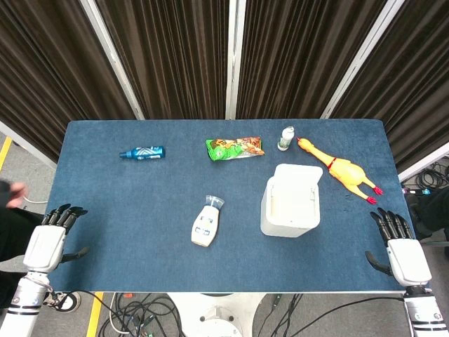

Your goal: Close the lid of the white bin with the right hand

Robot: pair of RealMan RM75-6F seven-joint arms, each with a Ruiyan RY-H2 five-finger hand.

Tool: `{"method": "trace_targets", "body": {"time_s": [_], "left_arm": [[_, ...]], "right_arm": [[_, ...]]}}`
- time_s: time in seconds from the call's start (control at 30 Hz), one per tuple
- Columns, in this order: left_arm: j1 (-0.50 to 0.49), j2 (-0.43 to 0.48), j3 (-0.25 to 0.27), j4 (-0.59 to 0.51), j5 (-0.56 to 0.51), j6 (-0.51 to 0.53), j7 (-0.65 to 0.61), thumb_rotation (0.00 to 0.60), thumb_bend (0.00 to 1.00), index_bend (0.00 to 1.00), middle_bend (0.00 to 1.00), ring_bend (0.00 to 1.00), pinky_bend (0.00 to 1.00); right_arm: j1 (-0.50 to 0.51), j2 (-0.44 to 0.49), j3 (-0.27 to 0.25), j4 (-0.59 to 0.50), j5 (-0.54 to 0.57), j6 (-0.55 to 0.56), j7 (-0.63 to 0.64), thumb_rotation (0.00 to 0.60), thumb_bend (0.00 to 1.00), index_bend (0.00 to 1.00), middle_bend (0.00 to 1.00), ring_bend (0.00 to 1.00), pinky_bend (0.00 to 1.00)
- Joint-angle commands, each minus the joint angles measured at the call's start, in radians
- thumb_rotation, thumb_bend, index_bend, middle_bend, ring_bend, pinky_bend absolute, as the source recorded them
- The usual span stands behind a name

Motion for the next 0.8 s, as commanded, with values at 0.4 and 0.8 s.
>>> {"method": "trace_targets", "body": {"time_s": [0.4, 0.8], "left_arm": [[-0.004, 0.001, 0.000, -0.004, 0.001, -0.005, -0.003, 0.600, 0.00, 0.24, 0.21, 0.11, 0.18], [-0.004, -0.011, 0.003, 0.025, -0.004, -0.013, -0.026, 0.600, 0.00, 0.24, 0.21, 0.11, 0.18]], "right_arm": [[0.004, 0.008, 0.004, -0.019, -0.010, 0.008, -0.008, 0.600, 0.23, 0.00, 0.00, 0.00, 0.00], [0.068, 0.069, 0.028, -0.093, -0.050, -0.026, 0.089, 0.600, 1.00, 0.00, 0.00, 0.00, 0.00]]}}
